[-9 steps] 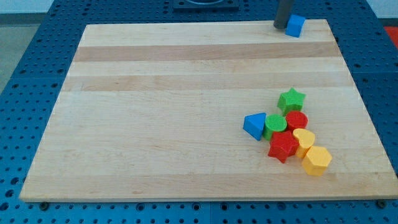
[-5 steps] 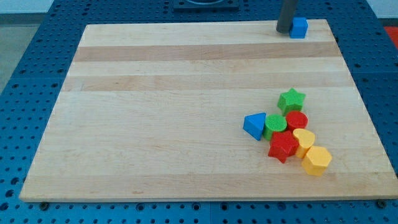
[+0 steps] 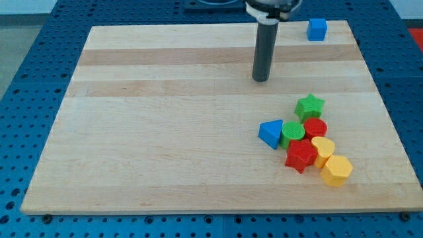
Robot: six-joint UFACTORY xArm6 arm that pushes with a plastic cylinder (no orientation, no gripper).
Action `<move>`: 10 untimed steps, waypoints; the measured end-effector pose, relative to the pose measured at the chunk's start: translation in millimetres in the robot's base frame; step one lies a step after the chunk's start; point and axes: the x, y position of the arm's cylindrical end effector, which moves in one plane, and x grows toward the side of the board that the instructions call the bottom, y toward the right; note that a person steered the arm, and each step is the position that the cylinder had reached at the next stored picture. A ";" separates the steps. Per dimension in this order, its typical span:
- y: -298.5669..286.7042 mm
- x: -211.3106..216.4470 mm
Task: Place the green star below the cube
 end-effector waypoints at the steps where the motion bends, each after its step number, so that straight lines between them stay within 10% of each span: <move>1: -7.4 25.3; 10: 103.3 98.0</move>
